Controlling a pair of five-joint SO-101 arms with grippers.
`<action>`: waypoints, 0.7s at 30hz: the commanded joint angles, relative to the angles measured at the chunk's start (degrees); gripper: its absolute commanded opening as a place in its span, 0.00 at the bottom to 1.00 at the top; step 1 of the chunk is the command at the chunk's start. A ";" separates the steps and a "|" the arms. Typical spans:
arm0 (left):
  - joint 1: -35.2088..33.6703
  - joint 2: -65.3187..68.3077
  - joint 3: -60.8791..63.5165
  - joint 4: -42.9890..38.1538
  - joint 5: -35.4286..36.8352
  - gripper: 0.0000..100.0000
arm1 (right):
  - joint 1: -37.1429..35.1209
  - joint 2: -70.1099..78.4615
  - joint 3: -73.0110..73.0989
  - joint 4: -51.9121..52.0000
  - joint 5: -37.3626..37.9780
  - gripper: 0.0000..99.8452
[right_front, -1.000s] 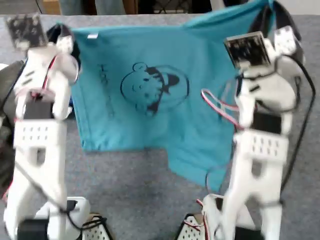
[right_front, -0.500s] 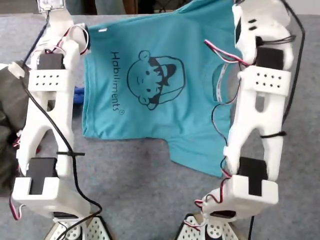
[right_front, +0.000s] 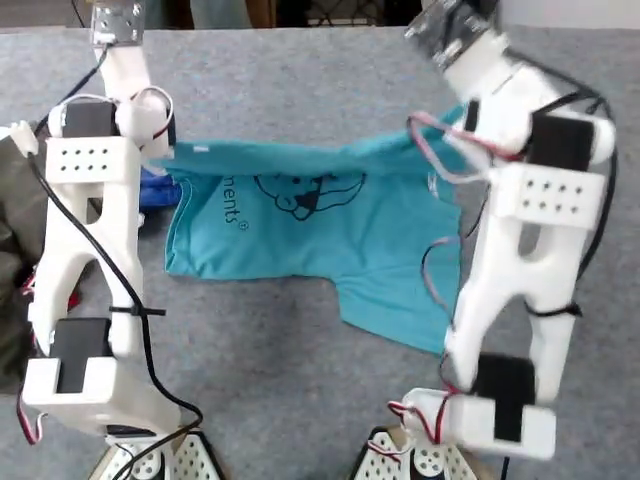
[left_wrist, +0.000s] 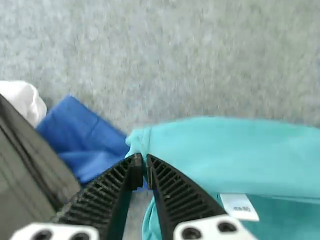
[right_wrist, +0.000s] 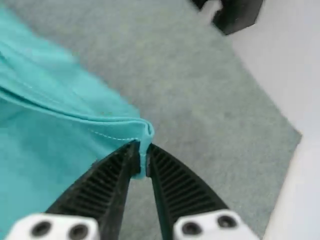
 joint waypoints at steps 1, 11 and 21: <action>-0.22 -7.56 7.52 0.44 -3.60 0.03 | -1.23 -11.91 13.67 -0.79 1.93 0.01; -0.13 -27.96 49.36 -12.31 -6.68 0.03 | 1.67 -46.55 61.67 -11.08 2.20 0.01; 5.23 -40.97 66.77 -22.42 -10.73 0.03 | 5.10 -62.99 78.20 -9.32 4.84 0.01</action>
